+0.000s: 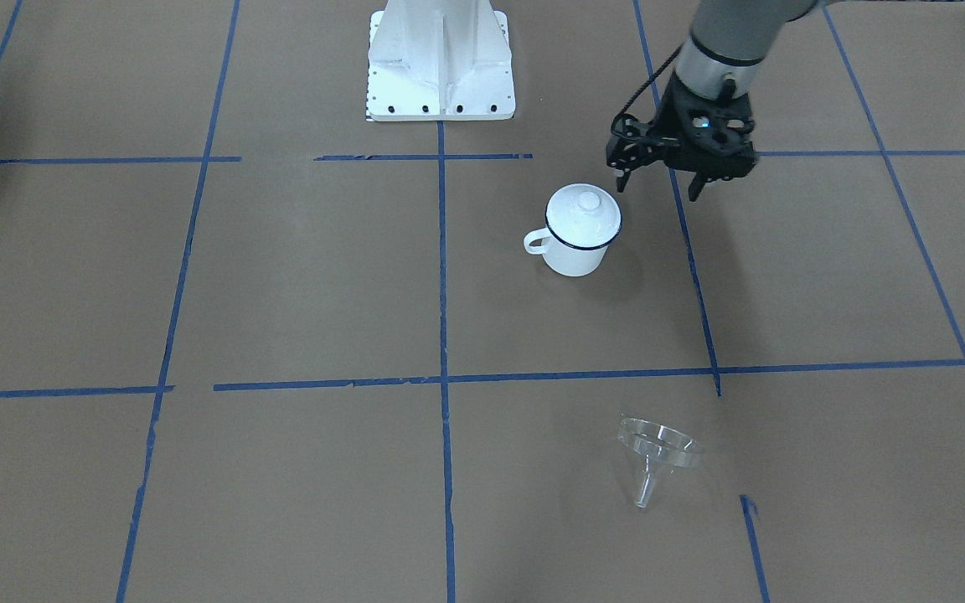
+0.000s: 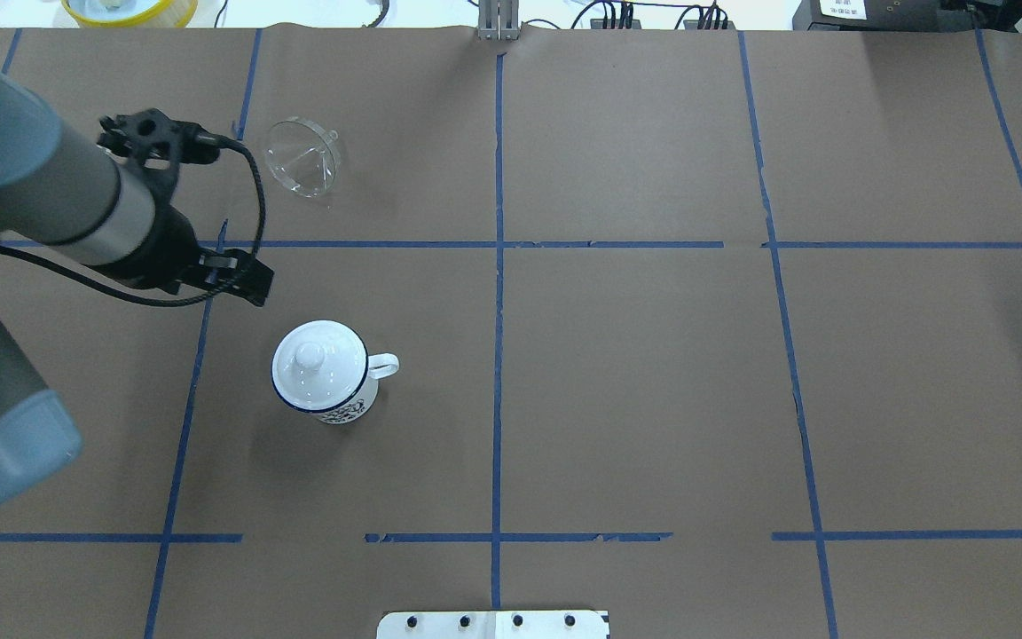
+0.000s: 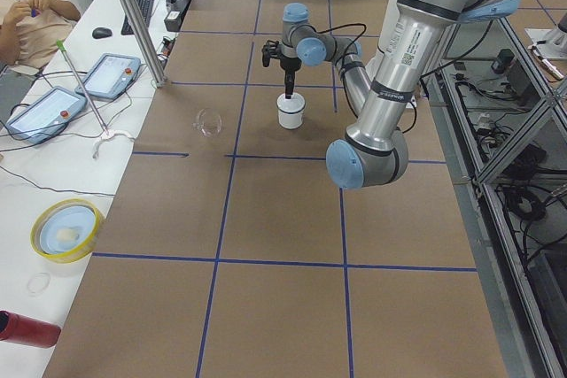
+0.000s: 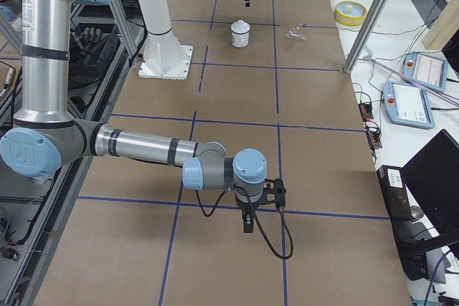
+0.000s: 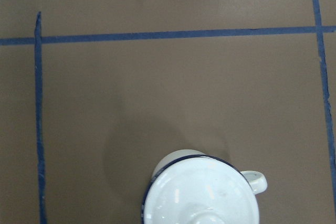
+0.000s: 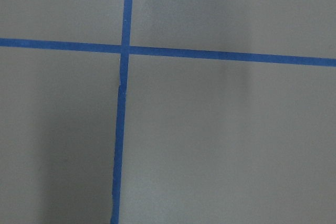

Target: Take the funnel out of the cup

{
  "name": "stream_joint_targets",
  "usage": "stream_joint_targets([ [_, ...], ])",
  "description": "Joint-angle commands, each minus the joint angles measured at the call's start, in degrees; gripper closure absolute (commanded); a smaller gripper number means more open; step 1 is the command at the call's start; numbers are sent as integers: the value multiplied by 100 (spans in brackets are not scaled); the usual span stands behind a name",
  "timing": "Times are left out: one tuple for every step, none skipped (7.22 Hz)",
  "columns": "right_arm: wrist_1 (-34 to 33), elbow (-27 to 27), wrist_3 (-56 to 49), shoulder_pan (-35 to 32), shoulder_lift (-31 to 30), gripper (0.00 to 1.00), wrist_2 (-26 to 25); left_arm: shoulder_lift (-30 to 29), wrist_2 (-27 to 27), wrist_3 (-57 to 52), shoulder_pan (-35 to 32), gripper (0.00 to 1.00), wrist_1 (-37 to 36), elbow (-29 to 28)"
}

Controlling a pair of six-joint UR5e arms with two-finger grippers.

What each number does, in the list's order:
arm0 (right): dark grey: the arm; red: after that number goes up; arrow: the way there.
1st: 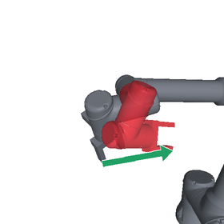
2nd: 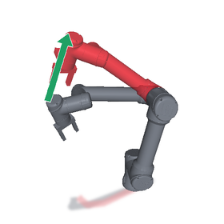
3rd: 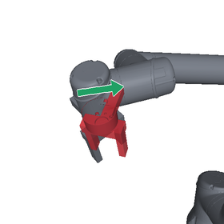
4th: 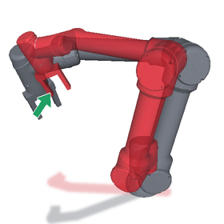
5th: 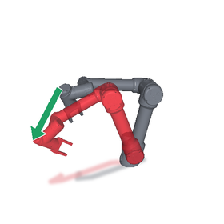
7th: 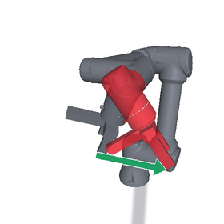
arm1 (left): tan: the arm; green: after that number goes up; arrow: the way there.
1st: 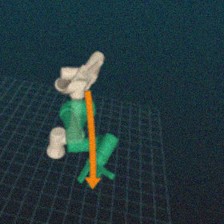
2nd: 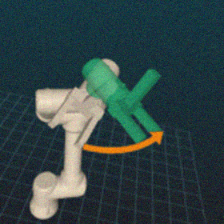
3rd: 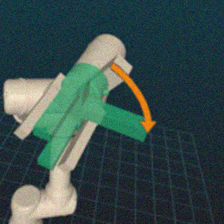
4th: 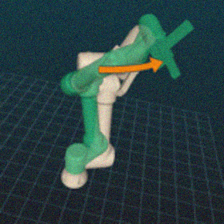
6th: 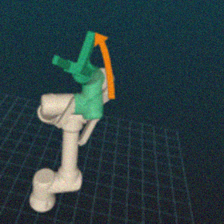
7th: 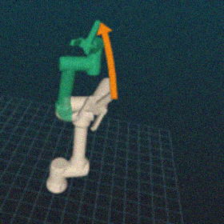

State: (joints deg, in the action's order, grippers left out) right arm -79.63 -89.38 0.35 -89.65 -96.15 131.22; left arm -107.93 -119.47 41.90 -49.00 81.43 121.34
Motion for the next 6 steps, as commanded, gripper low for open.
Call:
stream_joint_targets([
  [0,0,0,0,0,0,0,1129,-743,-2625,-1798,0,5,-92],
  [0,0,0,0,0,0,0,1543,-797,-3600,-2537,0,5,-363],
  [0,0,0,0,0,0,0,1938,-1171,-4646,-3266,0,5,-853],
  [0,0,0,0,0,0,0,2430,-1358,-5430,-3622,0,5,-1336],
  [0,0,0,0,0,0,0,2504,-1421,-5534,-3826,0,5,-1837],
  [0,0,0,0,0,0,0,2505,-1378,-5518,-3897,0,14,-1981],
])
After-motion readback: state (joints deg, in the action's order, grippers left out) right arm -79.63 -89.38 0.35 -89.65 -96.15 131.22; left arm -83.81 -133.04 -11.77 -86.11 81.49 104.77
